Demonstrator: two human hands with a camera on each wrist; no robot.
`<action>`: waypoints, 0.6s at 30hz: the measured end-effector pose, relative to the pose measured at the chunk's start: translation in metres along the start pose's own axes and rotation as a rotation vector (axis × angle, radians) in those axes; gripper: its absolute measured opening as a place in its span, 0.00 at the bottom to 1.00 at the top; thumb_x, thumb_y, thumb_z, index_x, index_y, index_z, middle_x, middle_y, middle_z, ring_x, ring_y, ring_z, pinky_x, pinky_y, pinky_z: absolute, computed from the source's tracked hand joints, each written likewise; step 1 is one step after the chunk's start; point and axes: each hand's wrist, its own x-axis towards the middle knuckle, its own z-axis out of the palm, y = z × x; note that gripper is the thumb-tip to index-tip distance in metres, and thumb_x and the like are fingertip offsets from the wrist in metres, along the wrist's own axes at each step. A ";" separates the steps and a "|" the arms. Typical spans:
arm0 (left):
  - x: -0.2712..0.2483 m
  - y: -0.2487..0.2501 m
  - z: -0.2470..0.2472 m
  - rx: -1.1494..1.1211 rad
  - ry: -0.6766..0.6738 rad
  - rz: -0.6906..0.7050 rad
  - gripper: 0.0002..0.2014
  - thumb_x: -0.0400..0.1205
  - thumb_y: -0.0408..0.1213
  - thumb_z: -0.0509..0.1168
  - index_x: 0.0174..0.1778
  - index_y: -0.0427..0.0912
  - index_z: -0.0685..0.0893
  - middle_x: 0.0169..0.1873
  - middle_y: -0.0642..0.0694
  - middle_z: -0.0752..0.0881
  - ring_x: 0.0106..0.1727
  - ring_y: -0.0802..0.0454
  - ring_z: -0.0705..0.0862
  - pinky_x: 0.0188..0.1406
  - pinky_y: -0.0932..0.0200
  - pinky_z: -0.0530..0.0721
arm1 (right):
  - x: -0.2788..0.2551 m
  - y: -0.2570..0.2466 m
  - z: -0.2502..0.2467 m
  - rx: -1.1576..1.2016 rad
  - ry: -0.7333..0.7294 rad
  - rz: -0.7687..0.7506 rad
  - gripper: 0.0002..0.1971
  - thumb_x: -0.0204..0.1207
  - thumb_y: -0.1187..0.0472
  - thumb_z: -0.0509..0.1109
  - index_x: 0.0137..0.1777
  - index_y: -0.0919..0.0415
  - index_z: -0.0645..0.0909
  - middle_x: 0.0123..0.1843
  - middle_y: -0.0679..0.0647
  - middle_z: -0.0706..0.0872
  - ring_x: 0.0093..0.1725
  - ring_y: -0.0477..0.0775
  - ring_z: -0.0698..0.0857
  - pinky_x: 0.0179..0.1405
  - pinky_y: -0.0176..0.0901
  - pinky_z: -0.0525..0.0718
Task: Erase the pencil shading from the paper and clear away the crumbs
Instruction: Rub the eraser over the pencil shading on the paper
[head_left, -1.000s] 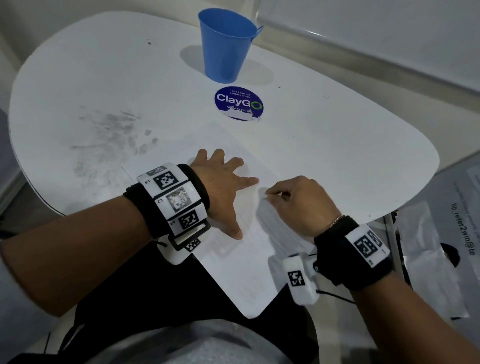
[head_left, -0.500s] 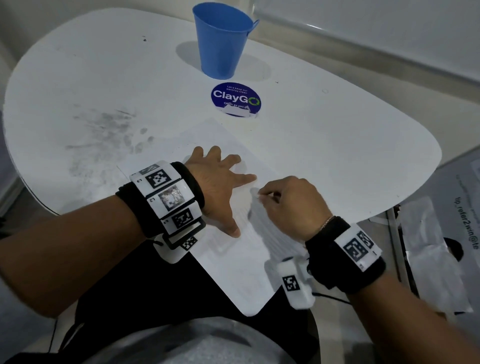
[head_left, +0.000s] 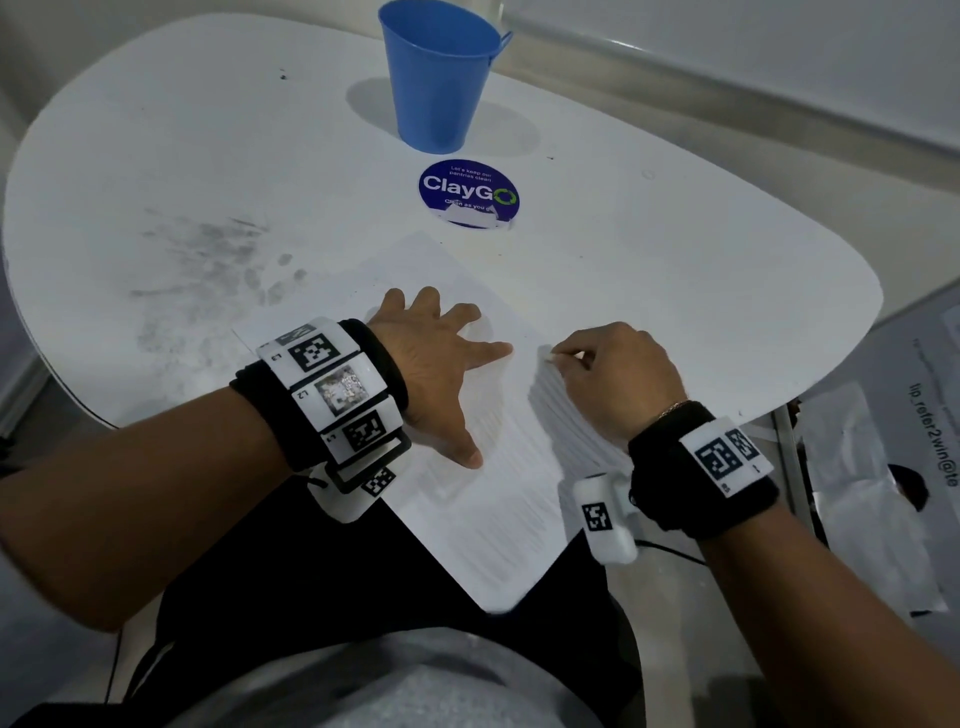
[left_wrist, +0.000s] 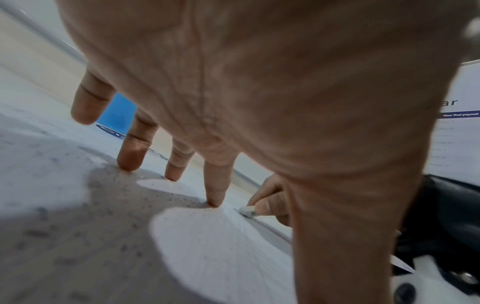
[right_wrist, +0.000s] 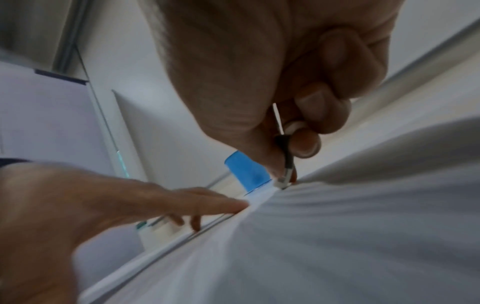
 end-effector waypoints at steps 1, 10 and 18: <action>0.000 0.000 0.000 0.000 0.001 0.001 0.57 0.64 0.81 0.64 0.86 0.72 0.42 0.88 0.53 0.45 0.84 0.41 0.52 0.82 0.41 0.53 | -0.002 -0.001 0.002 -0.016 0.002 -0.010 0.10 0.81 0.54 0.67 0.50 0.48 0.90 0.45 0.47 0.91 0.48 0.56 0.87 0.48 0.47 0.85; 0.000 -0.002 -0.002 0.020 -0.005 -0.004 0.57 0.65 0.81 0.64 0.86 0.71 0.41 0.88 0.51 0.44 0.84 0.40 0.51 0.82 0.39 0.53 | 0.001 0.000 -0.001 -0.027 0.002 0.005 0.09 0.81 0.54 0.66 0.51 0.48 0.90 0.46 0.48 0.91 0.49 0.56 0.87 0.48 0.47 0.85; 0.002 0.000 -0.004 0.019 0.016 -0.001 0.57 0.65 0.81 0.64 0.86 0.71 0.42 0.88 0.53 0.45 0.83 0.41 0.52 0.82 0.40 0.54 | -0.002 -0.003 -0.004 -0.005 -0.025 -0.011 0.09 0.80 0.55 0.67 0.49 0.48 0.90 0.44 0.46 0.91 0.48 0.55 0.87 0.49 0.48 0.85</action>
